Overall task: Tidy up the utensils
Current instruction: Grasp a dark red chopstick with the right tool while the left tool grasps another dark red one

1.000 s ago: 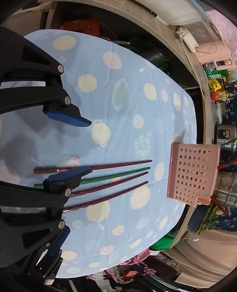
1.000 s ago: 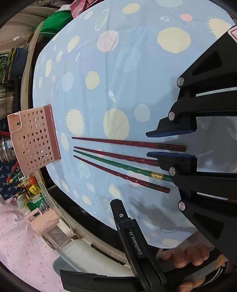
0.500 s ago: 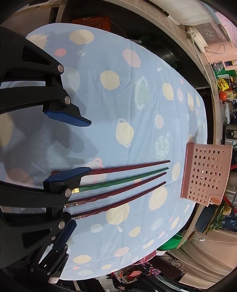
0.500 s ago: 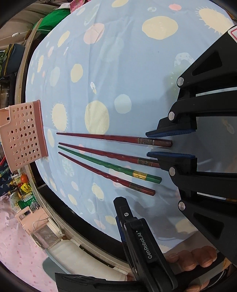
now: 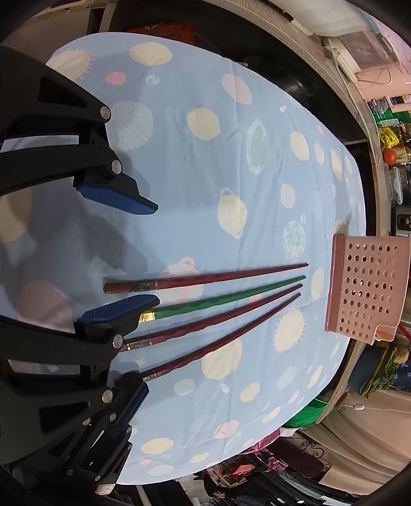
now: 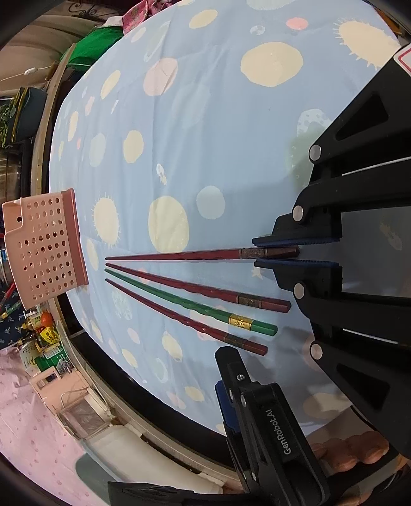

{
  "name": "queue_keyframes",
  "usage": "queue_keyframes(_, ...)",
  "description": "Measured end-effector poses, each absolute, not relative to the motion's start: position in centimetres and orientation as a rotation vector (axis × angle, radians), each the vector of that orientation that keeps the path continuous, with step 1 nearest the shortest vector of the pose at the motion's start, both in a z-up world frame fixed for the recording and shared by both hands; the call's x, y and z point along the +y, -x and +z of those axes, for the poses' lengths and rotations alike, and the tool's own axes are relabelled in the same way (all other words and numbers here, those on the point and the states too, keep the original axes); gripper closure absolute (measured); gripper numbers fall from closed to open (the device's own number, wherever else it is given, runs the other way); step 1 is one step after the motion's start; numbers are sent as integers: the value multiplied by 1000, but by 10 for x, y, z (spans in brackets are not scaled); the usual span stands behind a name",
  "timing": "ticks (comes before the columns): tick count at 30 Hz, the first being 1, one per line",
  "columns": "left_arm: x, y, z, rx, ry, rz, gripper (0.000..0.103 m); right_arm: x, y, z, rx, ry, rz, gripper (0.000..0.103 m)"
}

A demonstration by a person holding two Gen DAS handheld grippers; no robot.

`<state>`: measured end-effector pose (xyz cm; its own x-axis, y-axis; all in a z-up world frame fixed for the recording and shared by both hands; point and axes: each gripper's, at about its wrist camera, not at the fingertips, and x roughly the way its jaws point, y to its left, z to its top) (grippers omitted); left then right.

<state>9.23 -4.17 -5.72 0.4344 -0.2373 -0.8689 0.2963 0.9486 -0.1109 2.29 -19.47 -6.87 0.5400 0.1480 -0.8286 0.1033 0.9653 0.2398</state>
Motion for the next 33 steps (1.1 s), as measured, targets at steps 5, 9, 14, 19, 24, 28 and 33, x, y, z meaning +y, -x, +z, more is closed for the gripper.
queue_keyframes(5, -45, -92, -62, 1085, -69, -335, 53, -205, -19, -70, 1001, -313, 5, 96)
queue_keyframes(9, -44, -94, -68, 1095, -70, -328, 53, -206, -20, -70, 1002, -314, 5, 96)
queue_keyframes(14, -45, -93, -68, 1084, -80, -326, 53, -206, -20, -69, 1003, -317, 5, 96)
queue_keyframes(19, -46, -92, -69, 1075, -84, -323, 54, -205, -19, -70, 1002, -320, 6, 96)
queue_keyframes(24, -48, -90, -68, 1064, -97, -327, 68, -206, -19, -70, 1002, -319, 6, 96)
queue_keyframes(28, -50, -88, -68, 1061, -112, -330, 84, -206, -20, -70, 1003, -318, 6, 96)
queue_keyframes(33, -51, -88, -67, 1073, -106, -348, 96, -206, -19, -70, 1004, -319, 8, 96)
